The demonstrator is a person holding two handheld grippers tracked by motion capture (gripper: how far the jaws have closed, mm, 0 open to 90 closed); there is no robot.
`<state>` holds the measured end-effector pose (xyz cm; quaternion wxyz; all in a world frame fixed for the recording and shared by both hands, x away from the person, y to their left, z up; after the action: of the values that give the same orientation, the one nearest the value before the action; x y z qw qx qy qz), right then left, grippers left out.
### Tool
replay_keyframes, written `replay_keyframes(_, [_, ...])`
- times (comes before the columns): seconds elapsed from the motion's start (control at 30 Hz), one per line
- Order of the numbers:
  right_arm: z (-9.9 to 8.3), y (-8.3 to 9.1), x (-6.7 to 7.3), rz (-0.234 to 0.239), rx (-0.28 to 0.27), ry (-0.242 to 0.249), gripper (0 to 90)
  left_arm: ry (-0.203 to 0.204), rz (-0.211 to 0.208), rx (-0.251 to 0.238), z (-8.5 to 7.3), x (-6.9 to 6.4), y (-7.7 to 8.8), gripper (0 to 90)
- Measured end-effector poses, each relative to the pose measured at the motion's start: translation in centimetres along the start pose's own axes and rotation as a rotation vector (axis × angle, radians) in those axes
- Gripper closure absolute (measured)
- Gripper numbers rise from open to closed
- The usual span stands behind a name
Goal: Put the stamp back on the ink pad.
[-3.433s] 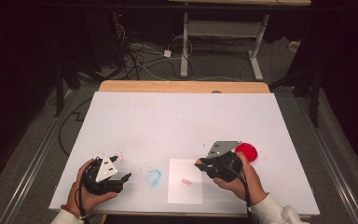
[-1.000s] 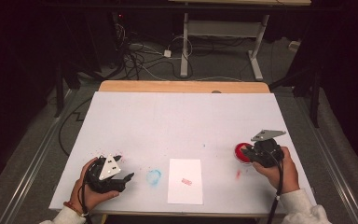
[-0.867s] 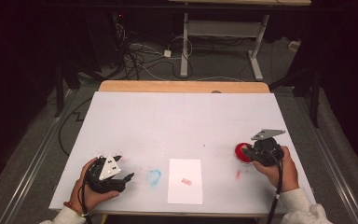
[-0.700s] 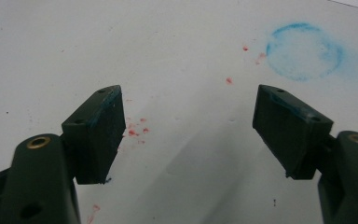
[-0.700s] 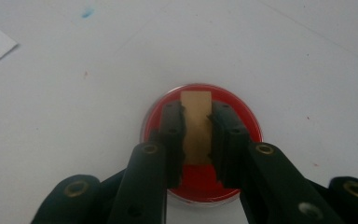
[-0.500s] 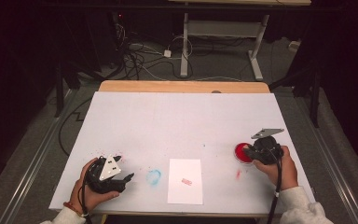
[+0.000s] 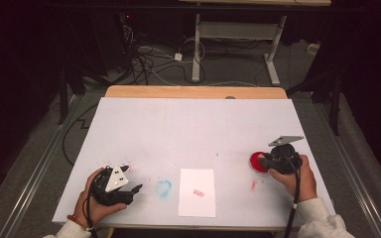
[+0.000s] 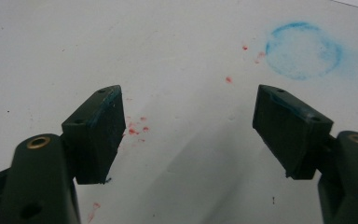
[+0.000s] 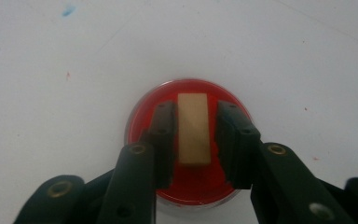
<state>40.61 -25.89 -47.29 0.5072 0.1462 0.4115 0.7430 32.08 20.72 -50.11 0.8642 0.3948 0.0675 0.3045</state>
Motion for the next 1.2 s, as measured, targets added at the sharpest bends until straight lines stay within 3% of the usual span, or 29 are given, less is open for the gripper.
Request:
replay_keyframes(0.2, [0.9,1.5,0.1,0.003,-0.106,-0.019,57.2,-0.001,0.000,0.000,0.0,0.0,0.0,24.6])
replay_keyframes(0.43, [1.6,2.4,0.6,-0.013,-0.224,0.001,47.2,-0.002,0.003,0.003,0.0,0.0,0.0,24.6])
replay_keyframes(0.83, [2.1,3.1,1.5,-0.034,-0.337,-0.003,22.1,-0.003,0.007,0.001,0.1,0.0,0.1,24.6])
replay_keyframes(1.2, [2.3,3.5,1.9,-0.053,-0.393,-0.012,16.6,-0.003,0.003,0.004,0.0,0.0,0.0,24.6])
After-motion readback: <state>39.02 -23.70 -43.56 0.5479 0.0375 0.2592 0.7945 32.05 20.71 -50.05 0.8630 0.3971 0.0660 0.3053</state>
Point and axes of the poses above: each handheld gripper's, and its own axes: y roughly backward along the jaws, z roughly out of its top, x roughly to its left, the point moved 5 cm from there along -y, roughly forward along the jaws, and after that the axes turned 9 degrees about -z, right-handed, at the moved point
